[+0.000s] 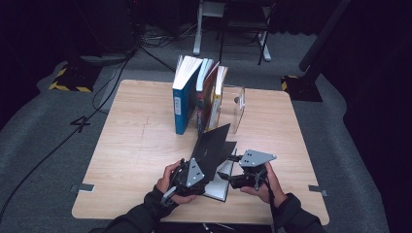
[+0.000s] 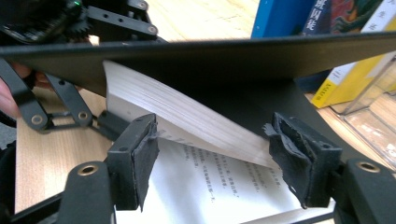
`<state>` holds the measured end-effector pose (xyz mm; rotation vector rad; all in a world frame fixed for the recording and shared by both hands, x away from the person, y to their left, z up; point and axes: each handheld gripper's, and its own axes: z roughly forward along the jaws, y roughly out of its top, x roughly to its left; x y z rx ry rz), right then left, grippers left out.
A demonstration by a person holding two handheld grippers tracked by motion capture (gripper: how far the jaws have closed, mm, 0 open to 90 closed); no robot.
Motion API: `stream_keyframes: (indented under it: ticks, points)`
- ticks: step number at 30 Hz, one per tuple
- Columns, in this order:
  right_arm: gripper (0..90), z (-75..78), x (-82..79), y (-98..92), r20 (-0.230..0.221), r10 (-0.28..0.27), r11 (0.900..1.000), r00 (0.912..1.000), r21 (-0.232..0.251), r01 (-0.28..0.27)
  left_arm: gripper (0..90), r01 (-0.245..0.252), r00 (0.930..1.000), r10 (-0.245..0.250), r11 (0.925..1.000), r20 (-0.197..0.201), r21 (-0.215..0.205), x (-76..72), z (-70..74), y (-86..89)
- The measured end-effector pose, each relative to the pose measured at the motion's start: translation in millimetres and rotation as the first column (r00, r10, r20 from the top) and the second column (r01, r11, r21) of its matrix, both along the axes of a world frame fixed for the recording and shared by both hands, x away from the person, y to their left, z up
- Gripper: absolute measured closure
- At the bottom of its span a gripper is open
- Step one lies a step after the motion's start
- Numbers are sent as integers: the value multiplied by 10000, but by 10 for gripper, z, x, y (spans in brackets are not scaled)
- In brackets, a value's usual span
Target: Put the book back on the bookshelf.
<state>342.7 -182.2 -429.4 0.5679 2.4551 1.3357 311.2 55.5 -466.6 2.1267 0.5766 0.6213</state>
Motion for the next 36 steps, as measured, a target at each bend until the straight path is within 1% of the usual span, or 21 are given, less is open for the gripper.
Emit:
stream_keyframes:
  ticks: [2,4,6,7,9,10,13,16,17,20,23,27,32,36]
  points:
    - [338,11,-3,-29,125,-130,9999,9998,19,130,367,22,9999,-23,10000,112,38,-14,12,8]
    - [333,20,3,-90,159,-282,9996,9995,105,281,411,-10,9997,10,10000,258,6,-30,32,29]
    - [328,14,12,-148,256,-441,9990,9987,111,438,445,2,9996,3,9999,282,-162,-28,52,69]
    - [327,7,22,-186,223,-525,9986,9984,106,522,457,-1,9996,8,9997,289,-234,-29,60,89]
    - [326,-12,39,-270,309,-773,9970,9965,-37,775,481,11,9994,-2,9996,342,-274,-32,73,118]
    - [325,-17,51,-309,271,-874,9962,9958,-25,875,495,31,9994,-21,9996,357,-281,-31,80,134]
    - [326,-33,84,-412,351,-1185,9929,9923,-57,1187,519,2,9995,14,9985,300,-540,-27,94,184]
    - [327,-75,129,-492,260,-1414,9898,9896,-111,1417,544,55,9999,-43,9971,158,-765,-10,117,269]
    - [326,-88,143,-505,231,-1477,9888,9888,-164,1481,552,40,10000,-37,9952,31,-975,0,123,316]
    - [327,-135,195,-544,215,-1618,9861,9866,-343,1625,574,38,9998,-61,9915,-176,-1301,16,128,407]
    - [327,-172,231,-555,167,-1742,9835,9846,-470,1748,586,219,9986,-296,9857,-436,-1669,29,135,519]
    - [327,-227,258,-544,57,-1795,9819,9837,-610,1795,590,582,9955,-710,9808,-628,-1863,7,140,609]
    - [329,-283,296,-498,93,-1806,9801,9835,-817,1807,589,1081,9883,-1267,9747,-851,-1958,-45,153,691]
    - [333,-315,348,-452,49,-1819,9804,9833,-762,1818,591,1316,9824,-1552,9699,-1035,-2051,-63,154,780]
